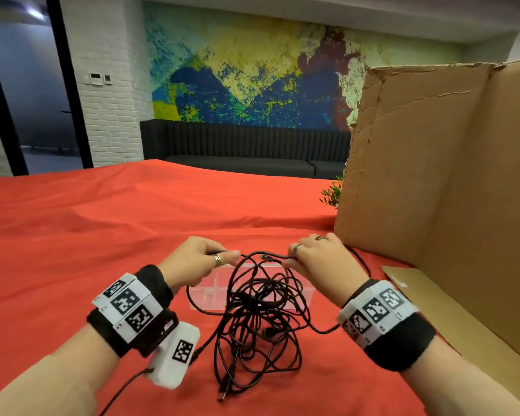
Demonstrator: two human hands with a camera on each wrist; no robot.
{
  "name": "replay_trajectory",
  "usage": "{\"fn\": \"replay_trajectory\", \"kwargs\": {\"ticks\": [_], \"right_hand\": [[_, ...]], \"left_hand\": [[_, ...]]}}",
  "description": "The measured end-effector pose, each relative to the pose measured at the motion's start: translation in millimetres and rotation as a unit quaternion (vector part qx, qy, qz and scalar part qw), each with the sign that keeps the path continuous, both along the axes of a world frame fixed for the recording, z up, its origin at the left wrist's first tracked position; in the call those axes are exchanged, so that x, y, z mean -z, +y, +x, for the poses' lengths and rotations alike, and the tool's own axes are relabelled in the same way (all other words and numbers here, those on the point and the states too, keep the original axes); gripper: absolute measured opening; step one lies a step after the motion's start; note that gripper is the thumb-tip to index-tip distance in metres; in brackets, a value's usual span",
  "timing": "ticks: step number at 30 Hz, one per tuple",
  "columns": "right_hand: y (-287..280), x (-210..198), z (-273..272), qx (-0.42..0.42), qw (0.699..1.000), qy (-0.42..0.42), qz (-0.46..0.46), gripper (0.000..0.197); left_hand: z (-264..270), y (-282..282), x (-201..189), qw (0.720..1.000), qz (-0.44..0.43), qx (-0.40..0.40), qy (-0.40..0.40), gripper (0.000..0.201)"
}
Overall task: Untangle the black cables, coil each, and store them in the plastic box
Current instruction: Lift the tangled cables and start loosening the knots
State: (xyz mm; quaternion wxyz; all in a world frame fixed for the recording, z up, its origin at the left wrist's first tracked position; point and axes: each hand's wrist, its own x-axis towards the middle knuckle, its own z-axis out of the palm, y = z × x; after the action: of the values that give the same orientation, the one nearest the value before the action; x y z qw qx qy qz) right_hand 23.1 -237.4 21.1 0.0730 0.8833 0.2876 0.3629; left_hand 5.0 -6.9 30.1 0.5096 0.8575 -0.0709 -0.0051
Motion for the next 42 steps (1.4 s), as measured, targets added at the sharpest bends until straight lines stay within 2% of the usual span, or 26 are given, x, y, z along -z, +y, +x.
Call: {"fn": "replay_trajectory", "kwargs": {"ticks": [2,4,6,8,10,12,15,17,20,22,24,27,29,31,33,34,37,38,40,42], "right_hand": [[-11.5,-12.1,-2.4,-0.030,0.992,0.057,0.111,0.043],[-29.0,-24.3,-5.7,-0.030,0.957,0.110,0.267,0.041],[-51.4,-35.5,-8.1,-0.003,0.910,0.097,0.404,0.028],[-72.1,-42.3,-9.3,0.052,0.887,0.078,0.452,0.024],[-88.1,-41.3,-10.4,0.121,0.897,0.103,0.413,0.033],[-100.0,-32.1,-7.7,0.211,0.911,0.153,0.318,0.042],[-113.2,-7.9,-2.7,0.269,0.895,0.259,0.243,0.045],[-124.1,8.8,1.0,0.272,0.880,0.295,0.255,0.039],[-147.1,24.1,5.9,0.265,0.854,0.292,0.341,0.024],[-159.3,29.1,6.3,0.294,0.844,0.294,0.339,0.019],[-166.6,33.2,5.5,0.356,0.839,0.313,0.267,0.029],[-163.3,28.8,-0.2,0.412,0.852,0.308,0.095,0.054],[-151.9,23.0,1.0,0.368,0.883,0.281,0.074,0.055],[-130.3,21.3,4.5,0.244,0.922,0.262,0.146,0.046],[-91.9,25.4,1.0,0.109,0.919,0.300,0.230,0.032],[-67.6,28.7,-4.5,0.063,0.908,0.349,0.222,0.031],[-11.8,53.6,-10.8,0.033,0.868,0.481,0.120,0.040],[-2.7,62.1,-8.1,0.034,0.865,0.488,0.111,0.038],[3.8,67.0,-2.9,0.035,0.866,0.473,0.156,0.027],[3.0,63.3,-1.6,0.028,0.883,0.420,0.207,0.021]], "left_hand": [[4.9,8.9,3.2,0.999,-0.023,-0.024,0.002,0.028],[10.3,20.3,9.5,0.998,-0.039,-0.053,0.007,0.030],[14.8,32.4,17.2,0.995,-0.058,-0.083,0.021,0.031],[17.0,43.7,24.8,0.992,-0.068,-0.104,0.035,0.030],[17.3,52.5,30.7,0.989,-0.074,-0.117,0.048,0.026],[16.9,58.5,33.8,0.988,-0.082,-0.118,0.055,0.023],[15.3,61.5,33.4,0.989,-0.065,-0.123,0.055,0.023],[16.1,62.8,32.9,0.989,-0.033,-0.138,0.050,0.025],[16.6,65.1,33.6,0.988,0.010,-0.149,0.049,0.028],[15.5,66.3,34.4,0.986,0.029,-0.154,0.054,0.029],[14.2,65.5,34.9,0.985,0.053,-0.156,0.044,0.029],[8.0,55.1,30.0,0.987,0.073,-0.145,0.012,0.023],[5.5,49.6,29.7,0.989,0.083,-0.122,0.012,0.032],[3.4,47.0,30.8,0.993,0.087,-0.076,0.021,0.060],[9.0,47.4,35.8,0.992,0.108,-0.060,0.030,0.077],[12.1,47.7,39.4,0.990,0.126,-0.060,0.034,0.073],[10.9,43.1,40.6,0.985,0.160,-0.062,0.013,0.030],[11.1,42.8,41.9,0.986,0.156,-0.054,-0.004,0.021],[10.2,41.0,44.0,0.992,0.120,-0.034,-0.025,0.016],[7.1,36.7,44.1,0.998,0.059,-0.004,-0.025,0.014]]}}
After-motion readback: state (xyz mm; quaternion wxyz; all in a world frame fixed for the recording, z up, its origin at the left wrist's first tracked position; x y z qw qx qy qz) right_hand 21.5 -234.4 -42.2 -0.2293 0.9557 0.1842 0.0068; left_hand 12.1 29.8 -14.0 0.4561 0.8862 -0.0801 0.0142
